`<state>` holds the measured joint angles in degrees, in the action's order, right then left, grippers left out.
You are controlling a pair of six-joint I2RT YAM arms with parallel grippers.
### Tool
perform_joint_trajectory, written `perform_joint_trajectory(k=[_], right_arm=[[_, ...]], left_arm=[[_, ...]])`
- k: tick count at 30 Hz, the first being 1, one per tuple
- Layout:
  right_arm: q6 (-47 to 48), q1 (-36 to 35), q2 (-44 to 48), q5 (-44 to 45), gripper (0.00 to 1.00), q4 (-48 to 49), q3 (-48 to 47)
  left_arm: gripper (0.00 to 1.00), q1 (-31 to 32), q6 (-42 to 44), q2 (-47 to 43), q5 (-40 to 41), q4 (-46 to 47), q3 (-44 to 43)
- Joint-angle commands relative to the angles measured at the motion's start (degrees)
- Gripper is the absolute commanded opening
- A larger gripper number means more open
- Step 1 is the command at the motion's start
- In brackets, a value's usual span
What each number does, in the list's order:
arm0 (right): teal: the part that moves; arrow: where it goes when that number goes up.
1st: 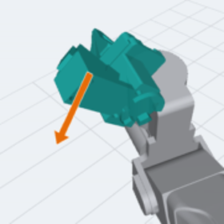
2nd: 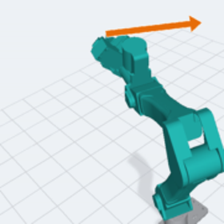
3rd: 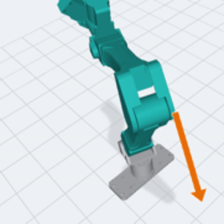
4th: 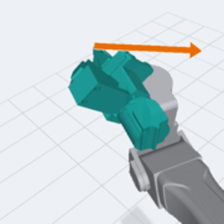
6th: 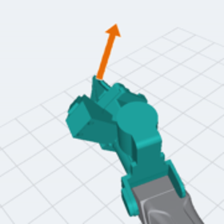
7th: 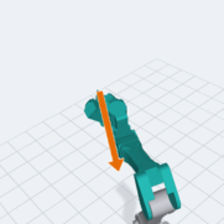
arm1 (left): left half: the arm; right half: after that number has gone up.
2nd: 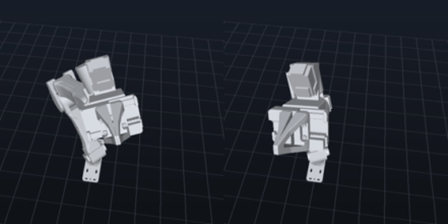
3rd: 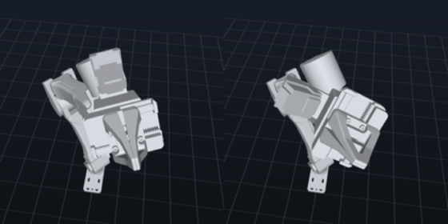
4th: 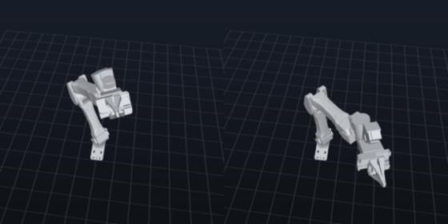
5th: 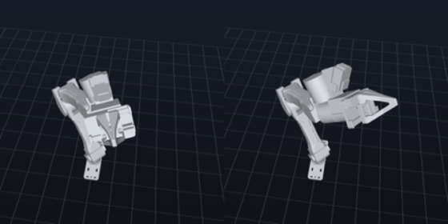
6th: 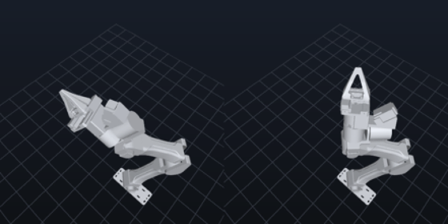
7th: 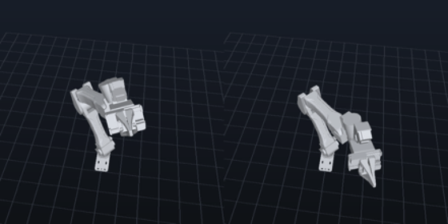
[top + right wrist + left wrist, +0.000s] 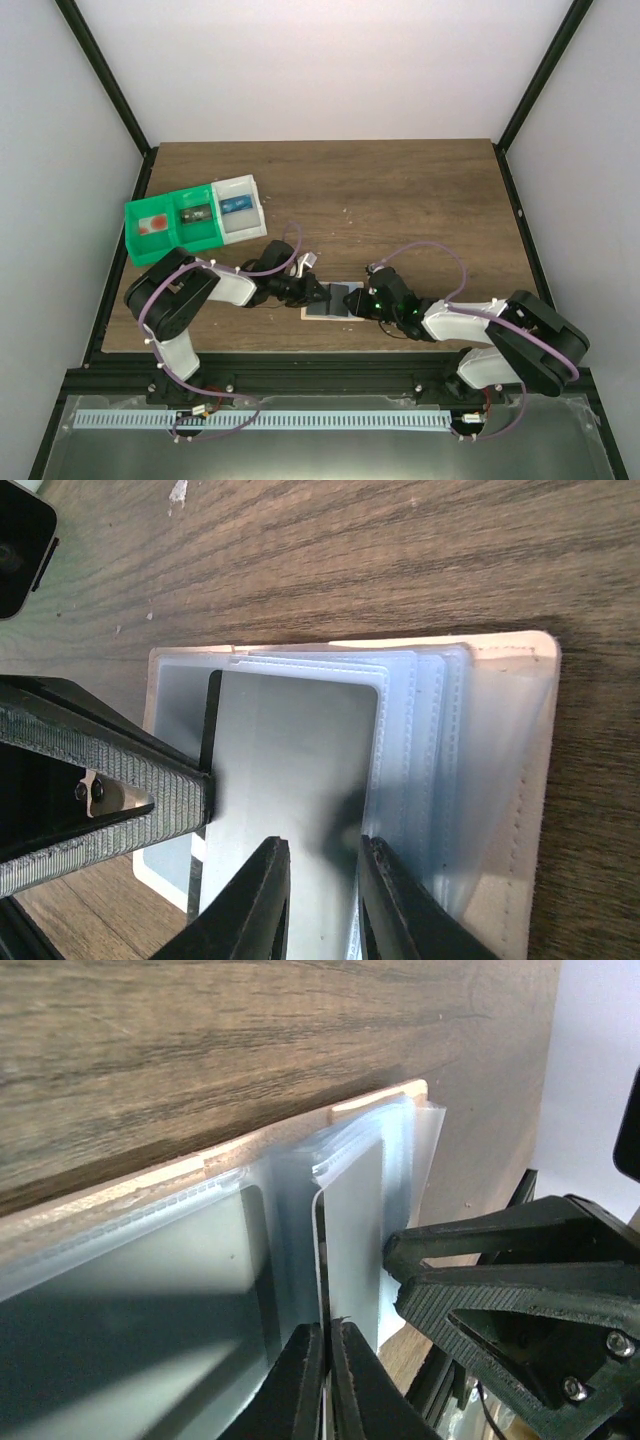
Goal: Take the credit cards out of the card holder
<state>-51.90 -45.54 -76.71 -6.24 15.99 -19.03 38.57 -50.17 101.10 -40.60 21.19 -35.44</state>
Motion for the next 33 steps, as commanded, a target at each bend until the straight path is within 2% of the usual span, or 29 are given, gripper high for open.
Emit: perform_joint_trajectory(k=[1,3,13,21,25,33], right_arm=[[0.94,0.49,-0.84,0.81,0.21,-0.16,-1.39],[0.79,0.45,-0.96,0.83,0.21,-0.04,-1.28],[0.78,0.45,-1.0,1.49,0.2,0.03,-0.77],[0.62,0.45,-1.78,1.31,0.19,0.27,-0.82],[0.69,0.45,-1.72,1.32,0.19,0.13,-0.84],[0.93,0.47,-2.17,1.23,0.19,0.2,-0.73]], left_arm=[[0.03,0.26,0.16,0.68,-0.71,2.06,0.75],[0.0,0.25,0.08,0.6,-0.69,2.13,0.89],[0.0,0.14,0.42,0.43,-1.02,2.47,1.33],[0.09,-0.49,0.5,-0.23,-1.12,2.52,1.85],[0.0,-1.27,0.46,-0.95,-1.53,3.33,2.71],[0.0,-1.77,-0.45,-1.26,-3.38,6.06,3.75]])
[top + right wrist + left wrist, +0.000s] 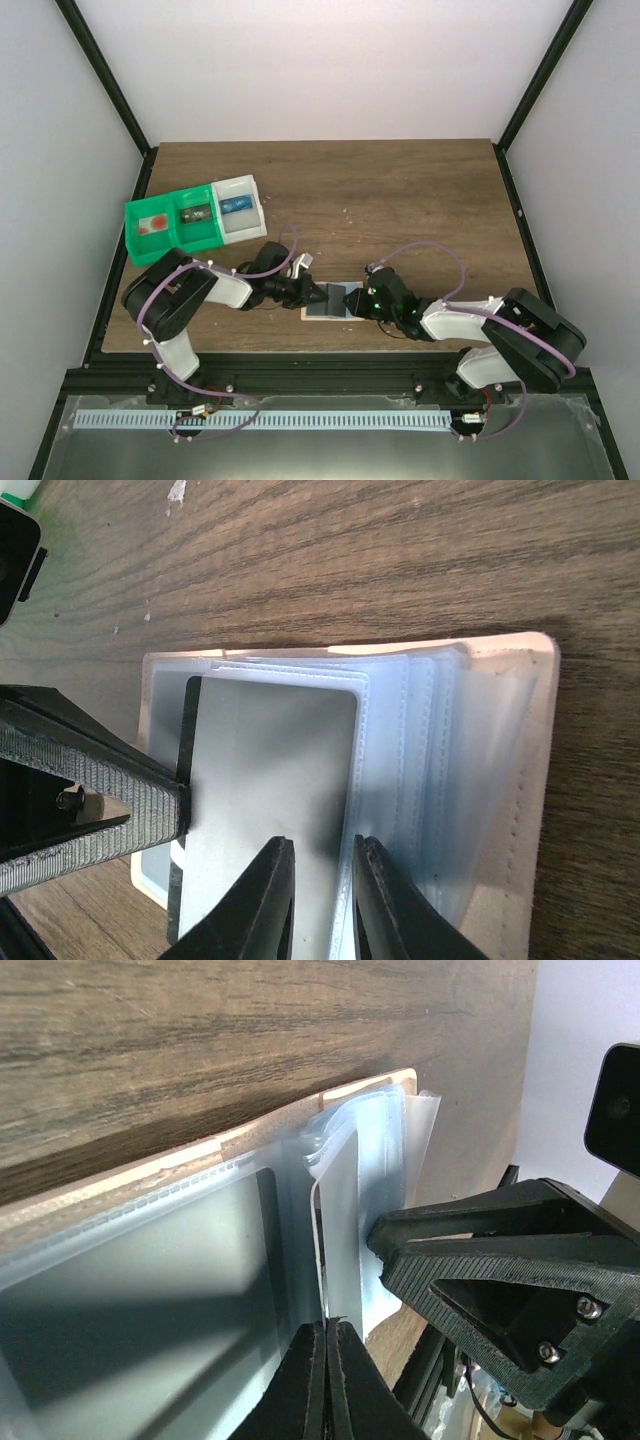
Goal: Take the credit cards out of the card holder
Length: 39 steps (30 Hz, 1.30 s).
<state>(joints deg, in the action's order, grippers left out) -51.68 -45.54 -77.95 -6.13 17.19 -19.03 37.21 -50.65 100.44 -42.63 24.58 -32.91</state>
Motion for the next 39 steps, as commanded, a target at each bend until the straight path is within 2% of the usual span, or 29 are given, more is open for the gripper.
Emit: perform_joint_trajectory(k=[1,20,22,26,39], right_arm=[[0.73,0.47,-0.97,1.12,0.18,-1.0,-0.75],[1.42,0.45,-0.74,1.24,0.18,-1.61,-0.95],[1.52,0.45,-0.39,1.35,0.18,-1.88,-0.99],[1.5,0.51,0.45,1.91,0.18,-2.28,-0.84],[1.5,0.43,0.56,2.09,0.18,-2.69,-0.84]], left_arm=[[0.0,-0.47,-0.4,-0.56,-1.66,3.49,1.46],[0.0,-1.82,-0.72,-0.7,-2.86,4.14,2.14],[0.03,-1.79,-1.0,-0.6,-2.94,4.33,2.13],[0.0,-2.12,-0.98,-0.75,-2.99,4.17,2.24],[0.0,-4.54,2.75,-3.32,-3.41,-0.65,1.56]])
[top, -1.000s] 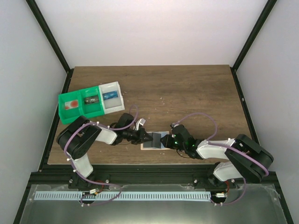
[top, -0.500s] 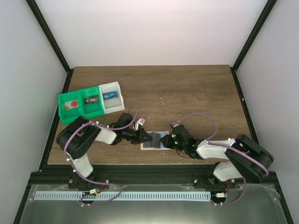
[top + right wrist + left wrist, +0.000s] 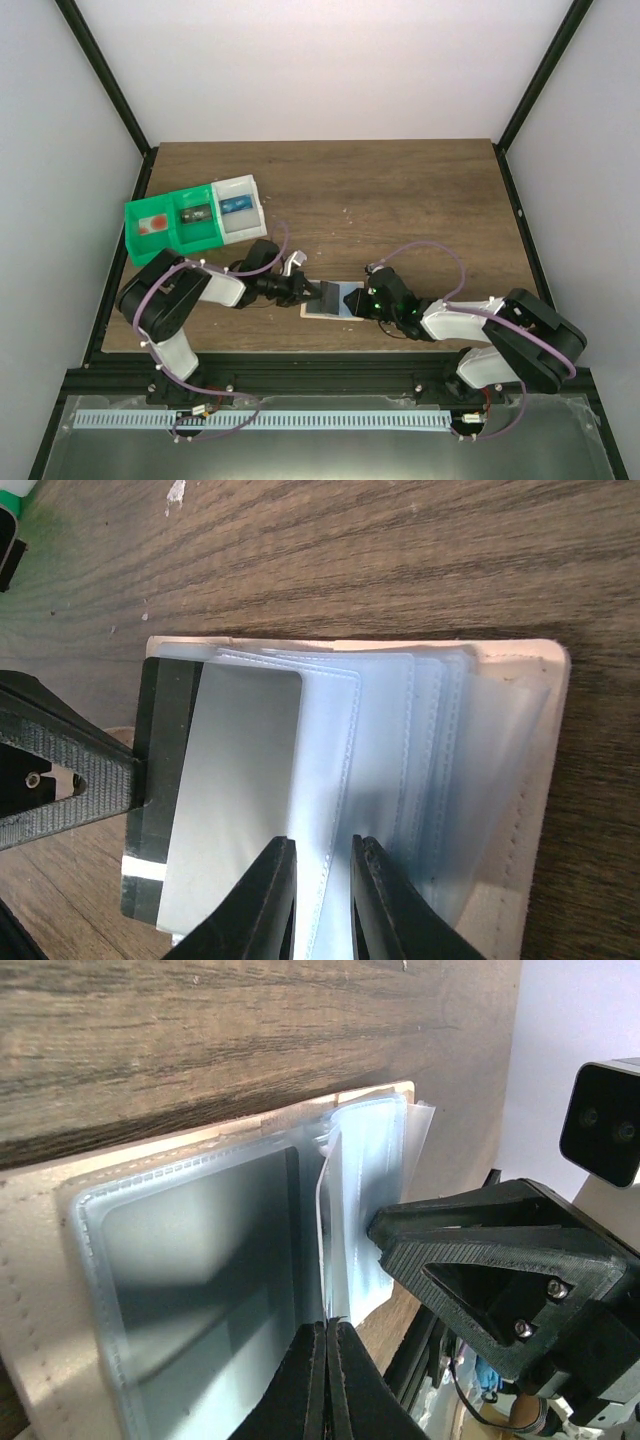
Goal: Take the credit cards out of the card holder
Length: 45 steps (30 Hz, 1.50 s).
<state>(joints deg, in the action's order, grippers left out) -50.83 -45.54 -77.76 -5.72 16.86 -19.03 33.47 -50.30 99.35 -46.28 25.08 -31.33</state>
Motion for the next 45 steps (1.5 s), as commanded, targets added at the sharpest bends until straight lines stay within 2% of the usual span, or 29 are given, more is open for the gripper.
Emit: perform_joint_trajectory(k=[1,14,23,33,40,42,45], right_arm=[[0.62,0.45,0.4,1.67,0.18,-2.31,-0.77],[0.48,0.45,0.87,1.61,0.18,-3.18,-1.0],[4.66,0.45,8.24,2.44,0.19,-7.46,-3.44],[17.39,0.47,21.92,4.57,0.25,-13.82,-7.1],[33.65,0.39,33.09,-0.63,0.35,-5.0,-1.67],[39.79,-0.18,35.92,-3.72,0.35,-1.2,1.73],[48.12,-3.25,39.41,-1.88,0.35,2.05,5.1]], left_arm=[[0.0,-0.92,2.85,-2.68,0.57,-1.85,-0.01],[0.0,-2.45,5.82,-9.91,4.89,-11.11,-1.18],[0.0,-2.6,7.57,-15.16,6.36,-15.43,-2.5],[0.0,-2.71,9.38,-18.43,1.05,-13.59,-2.49],[0.0,-2.84,5.29,-20.92,-1.0,-16.74,-4.61],[0.0,-2.97,3.42,-21.71,-1.49,-16.08,-4.59],[0.0,-3.34,0.09,-22.8,-2.02,-14.12,-4.12]])
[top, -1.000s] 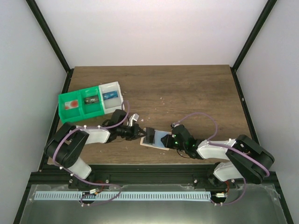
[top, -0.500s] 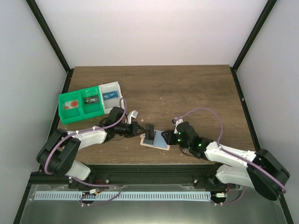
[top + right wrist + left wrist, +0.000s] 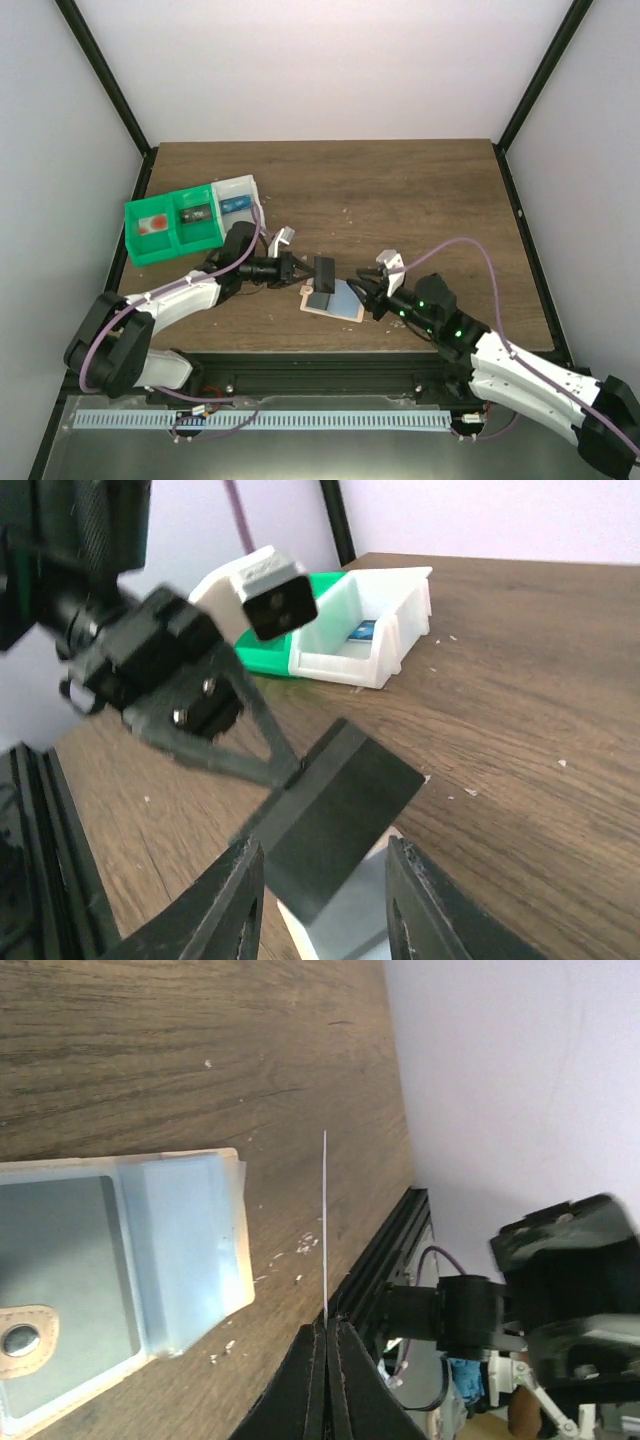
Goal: Take the credit cards out of the card holder
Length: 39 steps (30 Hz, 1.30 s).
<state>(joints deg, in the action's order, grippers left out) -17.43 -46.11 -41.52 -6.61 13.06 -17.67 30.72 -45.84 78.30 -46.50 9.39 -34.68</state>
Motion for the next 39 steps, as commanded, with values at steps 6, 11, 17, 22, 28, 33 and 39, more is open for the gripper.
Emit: perform_joint_trajectory(k=[6,11,17,22,28,33,39], right_arm=[[21.79,-7.61,-0.21,2.92,0.42,7.83,4.38],[27.97,-13.43,-7.36,11.1,0.45,11.97,4.26],[34.61,-16.09,-13.72,15.44,0.51,13.18,1.41],[36.64,-16.46,-16.78,17.71,0.5,15.24,0.59],[38.7,-16.84,-18.17,18.52,0.45,17.35,0.31],[40.69,-17.16,-18.4,18.1,0.41,17.77,0.22],[43.9,-17.85,-20.13,20.58,0.46,17.7,-0.07]], left_arm=[[0.0,-1.28,-9.24,-1.31,-4.81,4.12,-0.44],[0.0,-1.36,-14.44,-0.04,-8.61,10.92,1.44],[0.0,-1.36,-14.7,-0.6,-7.5,9.72,2.36],[0.0,-1.36,-17.24,-0.61,-7.3,12.22,4.29],[0.0,-1.36,-18.11,-0.78,-6.65,11.8,4.65],[0.0,-1.36,-18.96,-0.53,-6.67,12.16,4.57],[0.0,-1.37,-22.26,-0.75,-7.81,14.98,5.25]])
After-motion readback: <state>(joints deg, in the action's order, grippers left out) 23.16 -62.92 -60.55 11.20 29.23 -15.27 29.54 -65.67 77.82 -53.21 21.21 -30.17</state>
